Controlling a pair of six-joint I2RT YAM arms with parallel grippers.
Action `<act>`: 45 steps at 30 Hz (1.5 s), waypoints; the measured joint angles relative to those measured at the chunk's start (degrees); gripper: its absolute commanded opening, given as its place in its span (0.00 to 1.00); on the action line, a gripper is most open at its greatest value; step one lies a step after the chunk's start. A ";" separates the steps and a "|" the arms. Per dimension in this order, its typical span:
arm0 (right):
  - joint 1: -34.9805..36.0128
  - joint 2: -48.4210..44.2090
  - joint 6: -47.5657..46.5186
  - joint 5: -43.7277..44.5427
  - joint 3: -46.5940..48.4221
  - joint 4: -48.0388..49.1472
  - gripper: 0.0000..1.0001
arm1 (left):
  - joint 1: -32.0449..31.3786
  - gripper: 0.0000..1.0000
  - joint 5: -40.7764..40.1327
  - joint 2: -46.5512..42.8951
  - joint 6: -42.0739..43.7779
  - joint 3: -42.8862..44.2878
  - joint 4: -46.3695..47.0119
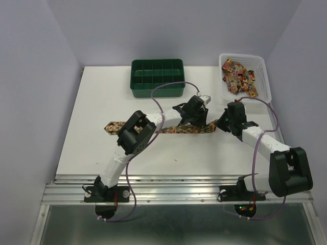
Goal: Roll the ties
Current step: Roll the tie
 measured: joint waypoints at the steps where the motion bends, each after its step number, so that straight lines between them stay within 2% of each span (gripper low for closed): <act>1: 0.00 0.00 0.02 0.79 0.11 -0.61 0.01 | 0.04 0.37 0.04 -0.52 0.00 -0.68 0.20; 9: 0.00 -0.02 -0.11 3.67 0.35 -3.37 0.01 | 0.98 0.37 -0.02 -4.48 -0.48 -4.94 1.79; 12: 0.00 -0.07 -0.15 3.85 0.35 -3.54 0.01 | 1.22 0.32 0.09 -6.34 -0.76 -6.54 2.25; 14: 0.00 -0.11 -0.20 3.89 0.35 -3.61 0.01 | 1.46 0.25 1.11 -7.74 -1.01 -7.72 3.41; 18: 0.00 -0.11 -0.33 3.89 0.35 -3.69 0.01 | 1.75 0.03 5.05 -8.83 -1.66 -8.90 6.14; 19: 0.00 -0.11 -0.37 3.89 0.37 -3.69 0.01 | 1.73 0.00 6.01 -8.83 -1.70 -8.90 6.49; 26: 0.02 -0.11 -0.37 3.89 0.37 -3.72 0.01 | 0.87 0.00 11.39 -8.59 -2.10 -8.90 8.70; 45: 0.00 -0.13 0.04 3.48 0.46 -3.63 0.01 | 0.11 0.00 10.69 -5.22 -1.92 -8.52 7.65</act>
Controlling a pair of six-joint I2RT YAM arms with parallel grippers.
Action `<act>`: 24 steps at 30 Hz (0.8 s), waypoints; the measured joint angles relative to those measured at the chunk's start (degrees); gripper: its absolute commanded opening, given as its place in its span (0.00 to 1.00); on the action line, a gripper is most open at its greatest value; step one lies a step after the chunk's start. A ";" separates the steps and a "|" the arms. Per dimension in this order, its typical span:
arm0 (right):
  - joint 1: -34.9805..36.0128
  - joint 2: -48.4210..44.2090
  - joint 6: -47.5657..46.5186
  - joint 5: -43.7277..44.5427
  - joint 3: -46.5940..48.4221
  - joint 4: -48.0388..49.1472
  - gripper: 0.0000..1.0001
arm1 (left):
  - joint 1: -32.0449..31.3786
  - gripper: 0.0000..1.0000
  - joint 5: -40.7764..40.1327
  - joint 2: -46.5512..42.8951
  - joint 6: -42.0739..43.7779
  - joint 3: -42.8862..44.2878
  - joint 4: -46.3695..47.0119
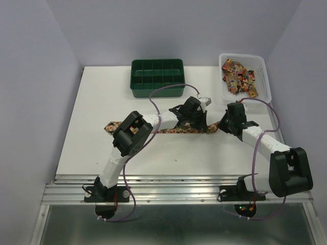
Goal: Roll the ties
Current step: Roll the tie
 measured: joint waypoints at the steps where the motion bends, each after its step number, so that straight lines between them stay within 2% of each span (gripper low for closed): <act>1: 0.00 -0.02 0.00 -0.02 0.00 0.00 0.01 | -0.09 0.00 -0.02 0.28 0.00 0.33 0.02; 16: 0.20 -3.08 1.20 -2.95 -0.02 2.16 0.01 | -0.72 0.00 -0.85 5.20 -0.13 6.01 -1.99; 24: 3.98 -2.29 2.05 -1.18 -0.02 3.65 0.01 | -0.72 0.00 -1.42 6.21 -1.07 7.78 -3.19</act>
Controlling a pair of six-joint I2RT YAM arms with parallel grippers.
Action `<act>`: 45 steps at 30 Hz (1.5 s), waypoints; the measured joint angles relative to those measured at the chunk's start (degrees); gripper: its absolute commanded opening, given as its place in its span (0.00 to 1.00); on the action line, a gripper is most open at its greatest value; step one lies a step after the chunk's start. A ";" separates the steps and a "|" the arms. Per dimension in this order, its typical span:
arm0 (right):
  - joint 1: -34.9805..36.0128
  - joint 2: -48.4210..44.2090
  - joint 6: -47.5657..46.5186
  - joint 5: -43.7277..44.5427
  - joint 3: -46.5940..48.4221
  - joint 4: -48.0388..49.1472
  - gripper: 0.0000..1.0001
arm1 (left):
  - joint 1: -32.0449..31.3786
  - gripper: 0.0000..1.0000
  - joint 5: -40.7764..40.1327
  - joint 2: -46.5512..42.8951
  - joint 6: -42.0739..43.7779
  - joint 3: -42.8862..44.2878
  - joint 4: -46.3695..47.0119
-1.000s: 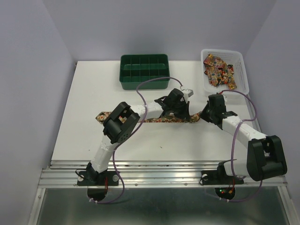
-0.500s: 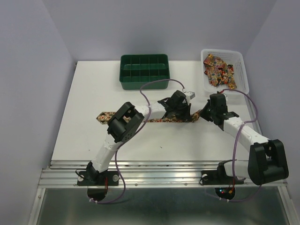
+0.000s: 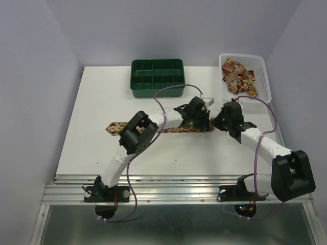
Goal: Roll the ties
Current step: Roll the tie
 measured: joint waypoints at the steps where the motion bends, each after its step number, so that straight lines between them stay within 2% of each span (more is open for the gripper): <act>1: 0.42 0.17 0.04 0.42 0.00 0.13 0.01 | 0.02 0.00 -0.15 0.37 -0.02 0.52 -0.44; 13: 6.58 3.19 0.24 10.47 0.02 0.85 0.01 | 0.20 0.00 -1.84 1.11 -3.48 1.18 -1.33; 20: 11.23 5.46 0.39 16.96 0.02 0.90 0.01 | 0.74 0.00 -3.26 -0.55 -6.71 -1.22 -1.51; 34: 12.15 6.71 0.28 18.29 0.02 0.96 0.01 | 2.97 0.00 -5.42 -8.63 -8.20 -10.75 -2.45; 45: 13.64 9.51 -0.26 17.68 1.57 1.86 0.01 | 5.46 0.00 -4.85 -16.06 -8.20 -18.82 0.92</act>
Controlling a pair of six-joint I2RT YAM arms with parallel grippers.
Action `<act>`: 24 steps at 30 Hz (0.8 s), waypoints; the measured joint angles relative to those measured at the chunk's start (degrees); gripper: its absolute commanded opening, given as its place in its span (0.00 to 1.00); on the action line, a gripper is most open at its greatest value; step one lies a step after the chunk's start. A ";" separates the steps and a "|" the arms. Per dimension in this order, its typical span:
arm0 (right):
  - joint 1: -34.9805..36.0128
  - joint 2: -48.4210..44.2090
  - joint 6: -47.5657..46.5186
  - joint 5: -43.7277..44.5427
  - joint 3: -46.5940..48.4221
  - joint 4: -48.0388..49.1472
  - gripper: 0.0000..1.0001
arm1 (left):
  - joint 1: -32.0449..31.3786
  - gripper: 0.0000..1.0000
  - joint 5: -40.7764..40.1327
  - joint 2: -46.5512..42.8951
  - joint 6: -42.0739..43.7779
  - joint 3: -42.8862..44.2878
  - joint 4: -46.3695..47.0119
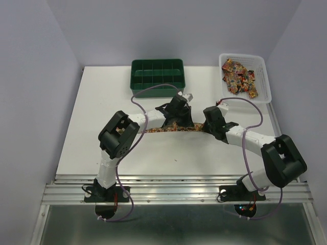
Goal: Roll the ties
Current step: Roll the tie
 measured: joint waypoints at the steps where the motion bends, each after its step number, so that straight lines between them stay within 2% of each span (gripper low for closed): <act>1: 0.07 0.22 0.24 0.02 0.28 0.00 0.01 | 0.17 0.00 0.09 -0.09 0.00 -0.39 0.11; 11: 1.14 2.62 5.16 2.58 2.49 -0.46 0.01 | 0.37 0.00 1.33 -0.11 -0.02 -2.97 1.49; 18: 2.19 4.83 5.33 2.32 2.86 0.07 0.02 | 1.05 0.00 1.73 -0.76 -0.02 -3.13 2.36; 20: 2.40 5.66 5.31 1.88 2.89 0.42 0.07 | 1.36 0.00 1.77 -1.16 -0.02 -3.54 2.58; 23: 2.62 6.38 5.29 1.40 2.97 0.74 0.22 | 1.79 0.00 1.79 -1.44 -0.02 -3.80 2.84; 24: 2.62 6.43 5.31 1.27 3.04 0.87 0.30 | 1.88 0.00 1.79 -1.46 -0.02 -3.80 2.86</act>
